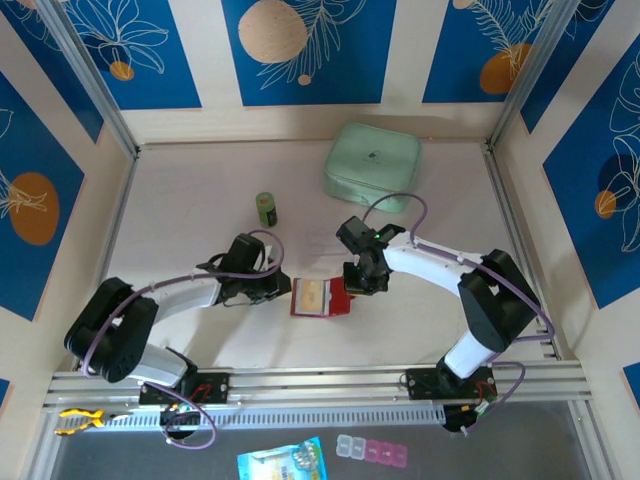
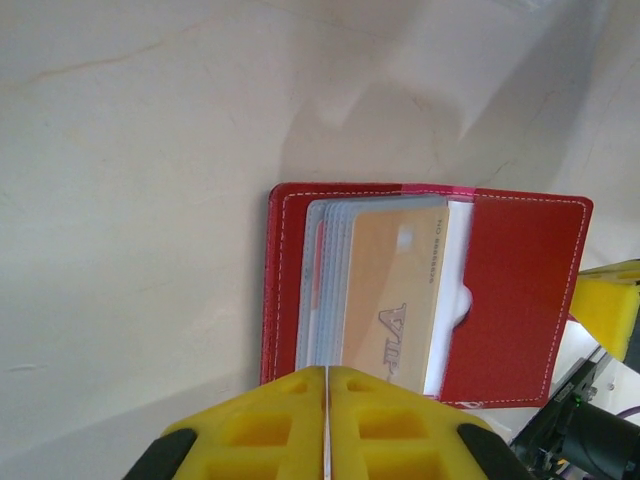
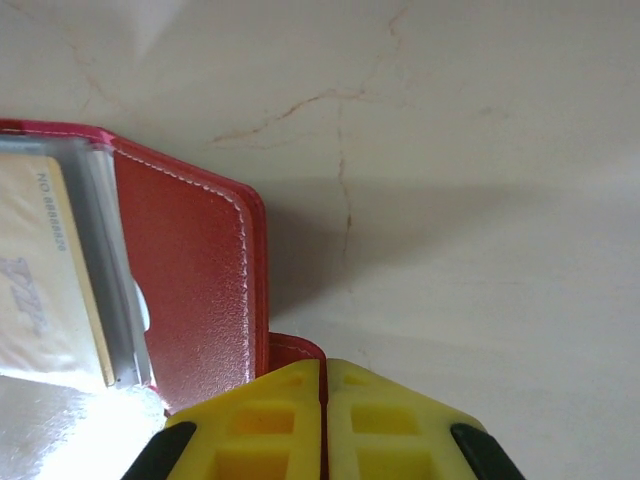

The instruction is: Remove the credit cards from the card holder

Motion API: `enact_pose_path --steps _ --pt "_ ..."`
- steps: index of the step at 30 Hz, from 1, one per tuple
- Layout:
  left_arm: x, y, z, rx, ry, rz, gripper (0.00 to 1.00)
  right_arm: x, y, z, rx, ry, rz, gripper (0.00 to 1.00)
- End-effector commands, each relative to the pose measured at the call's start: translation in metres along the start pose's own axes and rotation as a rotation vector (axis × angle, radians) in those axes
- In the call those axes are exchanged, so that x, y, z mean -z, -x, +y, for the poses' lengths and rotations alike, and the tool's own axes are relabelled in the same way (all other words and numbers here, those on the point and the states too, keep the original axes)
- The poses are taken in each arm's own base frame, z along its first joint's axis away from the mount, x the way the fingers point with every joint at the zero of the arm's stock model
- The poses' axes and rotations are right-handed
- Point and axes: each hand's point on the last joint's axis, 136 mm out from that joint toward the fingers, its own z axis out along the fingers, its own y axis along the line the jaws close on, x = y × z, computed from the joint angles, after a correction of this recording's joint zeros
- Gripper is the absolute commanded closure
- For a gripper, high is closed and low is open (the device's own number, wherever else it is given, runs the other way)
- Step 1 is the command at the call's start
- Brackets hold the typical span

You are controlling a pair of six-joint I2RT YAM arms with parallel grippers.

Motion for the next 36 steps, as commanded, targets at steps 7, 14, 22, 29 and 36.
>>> enact_pose_path --steps 7,14,22,29,36 --pt "-0.011 -0.013 0.011 0.025 0.018 0.044 0.92 -0.02 0.009 0.002 0.044 -0.02 0.011 0.97" --pt "-0.014 -0.023 0.025 0.053 0.045 0.063 0.93 -0.03 0.008 0.005 0.056 -0.02 0.025 0.97" --pt "-0.016 -0.03 0.039 0.07 0.08 0.073 0.93 -0.037 0.006 -0.004 0.053 -0.065 0.03 0.94" --pt "-0.014 -0.034 0.046 0.076 0.117 0.081 0.93 -0.028 0.004 -0.019 0.048 -0.138 0.021 0.78" --pt "-0.009 -0.031 0.04 0.068 0.104 0.066 0.94 -0.003 0.0 -0.022 0.038 -0.124 -0.014 0.72"
